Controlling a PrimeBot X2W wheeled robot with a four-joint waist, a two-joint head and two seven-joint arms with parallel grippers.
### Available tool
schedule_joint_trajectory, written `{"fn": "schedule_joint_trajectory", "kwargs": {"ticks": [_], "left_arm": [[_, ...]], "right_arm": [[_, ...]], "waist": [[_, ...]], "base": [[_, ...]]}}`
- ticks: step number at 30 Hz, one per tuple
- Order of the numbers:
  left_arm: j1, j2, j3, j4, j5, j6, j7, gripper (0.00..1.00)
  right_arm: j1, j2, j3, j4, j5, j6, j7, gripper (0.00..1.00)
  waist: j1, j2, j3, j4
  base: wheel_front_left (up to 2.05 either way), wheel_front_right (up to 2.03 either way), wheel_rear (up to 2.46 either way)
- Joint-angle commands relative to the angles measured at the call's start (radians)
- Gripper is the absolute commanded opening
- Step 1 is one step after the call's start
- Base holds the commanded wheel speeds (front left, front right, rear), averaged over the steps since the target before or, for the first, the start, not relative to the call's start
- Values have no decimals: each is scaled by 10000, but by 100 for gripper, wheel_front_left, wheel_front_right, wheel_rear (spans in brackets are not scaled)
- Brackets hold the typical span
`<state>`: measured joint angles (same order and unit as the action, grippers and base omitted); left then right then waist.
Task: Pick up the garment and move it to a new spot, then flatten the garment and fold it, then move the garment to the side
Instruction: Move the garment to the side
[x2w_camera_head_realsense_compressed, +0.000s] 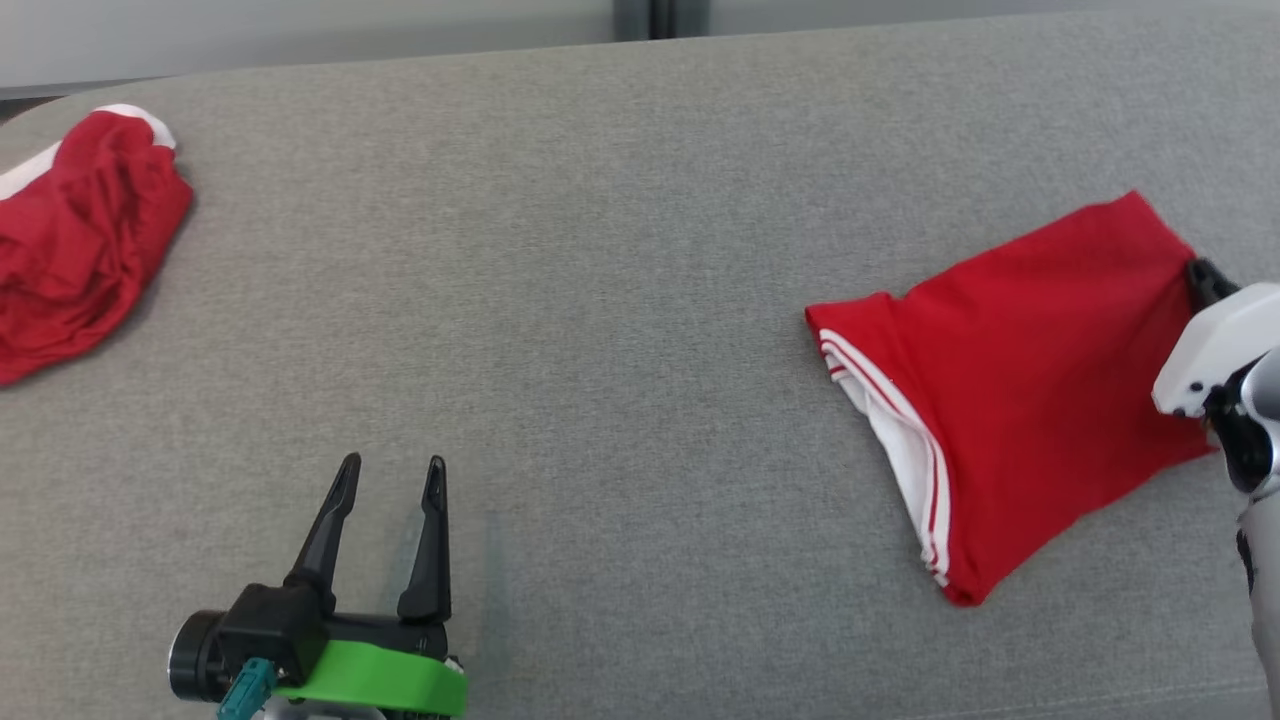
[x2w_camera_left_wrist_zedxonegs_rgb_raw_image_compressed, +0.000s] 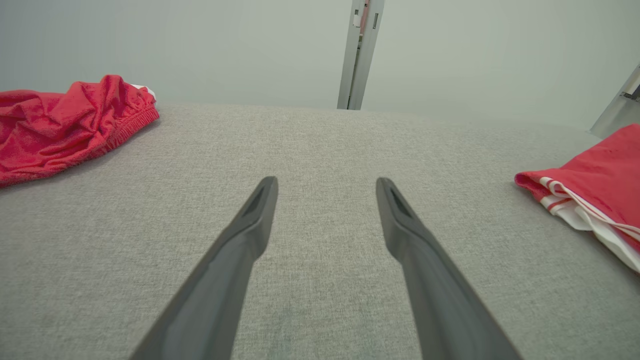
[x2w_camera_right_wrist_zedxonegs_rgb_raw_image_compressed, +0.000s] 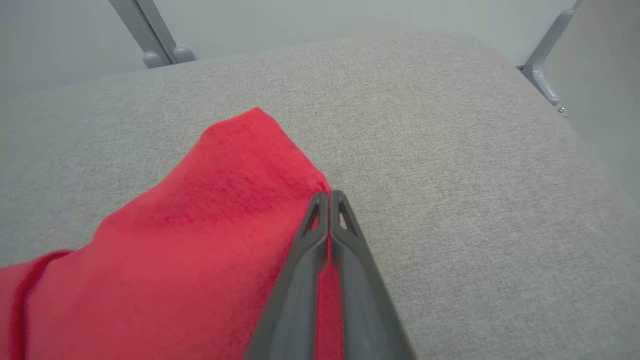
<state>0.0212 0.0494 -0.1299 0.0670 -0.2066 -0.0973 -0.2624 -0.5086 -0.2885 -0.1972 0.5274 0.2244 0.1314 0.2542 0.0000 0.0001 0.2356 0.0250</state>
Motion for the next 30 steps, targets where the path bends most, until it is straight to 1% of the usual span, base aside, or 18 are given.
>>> {"fn": "schedule_joint_trajectory", "kwargs": {"ticks": [1, 5, 8, 15, 18, 22, 23, 24, 25, 27, 30], "left_arm": [[-283, 25, 53, -95, 158, -76, -32, 100], [-555, 58, 161, -222, 483, -223, -32, 100], [-786, 207, 140, -337, 639, -284, -32, 100], [-985, 574, 276, -559, 675, -341, -32, 100], [-926, 720, 249, -581, 683, -349, -32, 100], [-941, 746, 341, -685, 567, -342, -32, 100], [-928, 725, 340, -694, 552, -343, -32, 100], [-900, 706, 329, -688, 550, -343, -32, 100], [-848, 689, 345, -685, 555, -344, -32, 100], [-725, 638, 377, -647, 579, -344, -32, 100], [-581, 536, 466, -617, 583, -345, -32, 100]], "right_arm": [[-449, 23, -162, 102, -243, -15, -223, 0], [-1342, -95, -829, 357, -818, -15, -671, 0], [-1858, -313, -1498, 483, -1270, -17, -892, 0], [-2884, -909, -3375, 776, -2548, -15, -1349, 0], [-3209, -1072, -3961, 1003, -3152, -15, -1514, 0], [-3586, -1254, -5207, 1199, -4236, -17, -1786, 0], [-3617, -1278, -5510, 1203, -4640, -15, -1876, 14], [-3612, -1275, -5691, 1226, -4935, -15, -1943, 53], [-3608, -1276, -5946, 1200, -5328, -15, -2093, 100], [-3597, -1211, -6328, 1182, -6001, -17, -2284, 100], [-3630, -990, -6280, 1271, -6452, -15, -2762, 100]], "waist": [[0, -1, 696, -780], [0, -1, 1418, -1233], [0, -1, 1907, -1340], [0, -1, 2625, -1167], [0, -1, 2695, -1029], [0, -1, 2690, -816], [0, -1, 2651, -779], [0, -1, 2602, -758], [0, -1, 2526, -746], [0, -1, 2328, -754], [0, -1, 1965, -815]], "base": [[0, 0, 0], [0, 0, 0], [0, 0, 0], [0, 0, 0], [0, 0, 0], [0, 0, 0], [0, 0, 0], [0, 0, 0], [0, 0, 0], [0, 0, 0], [0, 0, 0]]}}
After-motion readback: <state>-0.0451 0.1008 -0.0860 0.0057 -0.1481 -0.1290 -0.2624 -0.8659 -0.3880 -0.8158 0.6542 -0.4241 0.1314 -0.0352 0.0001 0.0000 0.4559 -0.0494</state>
